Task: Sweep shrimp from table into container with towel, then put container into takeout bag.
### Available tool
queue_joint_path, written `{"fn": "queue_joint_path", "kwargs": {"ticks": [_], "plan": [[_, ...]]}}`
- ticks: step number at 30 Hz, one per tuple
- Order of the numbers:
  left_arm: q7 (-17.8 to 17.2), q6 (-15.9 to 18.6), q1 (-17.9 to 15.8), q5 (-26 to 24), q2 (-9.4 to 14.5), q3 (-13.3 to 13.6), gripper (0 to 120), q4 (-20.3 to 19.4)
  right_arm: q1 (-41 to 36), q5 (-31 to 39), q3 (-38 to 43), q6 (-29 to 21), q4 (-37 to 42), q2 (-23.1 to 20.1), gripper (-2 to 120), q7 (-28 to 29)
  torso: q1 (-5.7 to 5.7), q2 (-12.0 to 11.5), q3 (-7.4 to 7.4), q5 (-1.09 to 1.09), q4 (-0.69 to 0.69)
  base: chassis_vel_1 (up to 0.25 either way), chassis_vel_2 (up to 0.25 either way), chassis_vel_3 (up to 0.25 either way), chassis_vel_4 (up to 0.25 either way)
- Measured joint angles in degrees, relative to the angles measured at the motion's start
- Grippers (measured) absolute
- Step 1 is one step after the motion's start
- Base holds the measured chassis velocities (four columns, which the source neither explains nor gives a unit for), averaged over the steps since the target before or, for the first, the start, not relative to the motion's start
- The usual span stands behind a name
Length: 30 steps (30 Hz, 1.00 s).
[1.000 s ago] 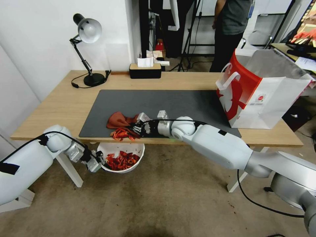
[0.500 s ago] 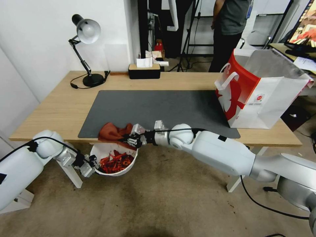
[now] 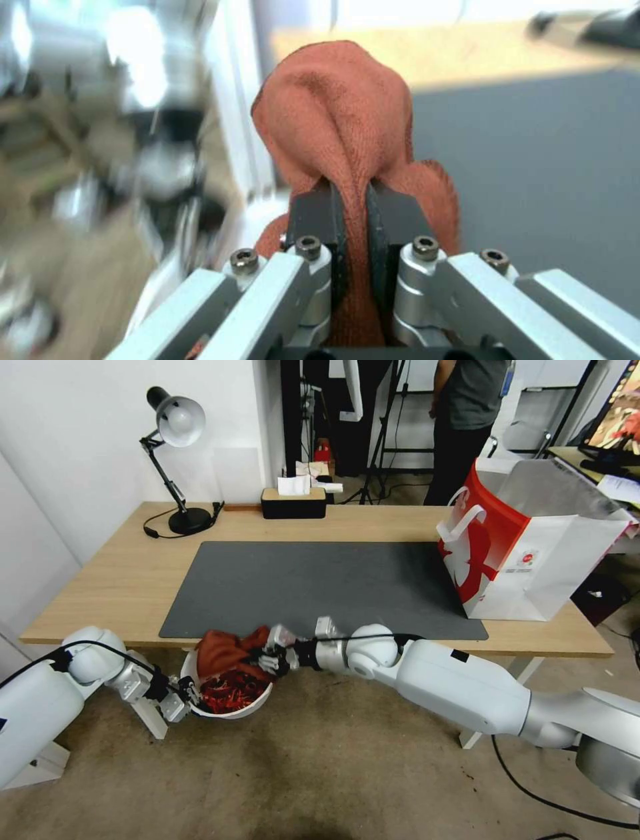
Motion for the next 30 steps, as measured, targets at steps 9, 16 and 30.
{"fn": "queue_joint_path", "kwargs": {"ticks": [9,16,30], "plan": [[0.0,0.0,1.5,0.1,0.2,-1.0,0,-0.4,1.0,5.6,7.4,-2.8,3.0,1.1,5,21.4,0.00,0.0,0.00,0.00,0.01,0.000,0.000,0.000,0.000],[0.0,-0.2,3.4,0.9,0.1,-1.7,0,-1.1,-2.4,1.2,13.1,-17.4,8.4,-1.1,5,56.9,0.00,0.0,0.00,0.01,-0.01,0.000,0.000,0.000,0.000],[-0.1,-0.4,4.3,1.4,0.0,-1.7,0,-2.0,-17.2,2.5,25.7,-19.2,13.8,-10.4,17,60.2,-0.02,0.0,-0.01,0.03,-0.01,0.000,0.000,0.000,0.000]]}}
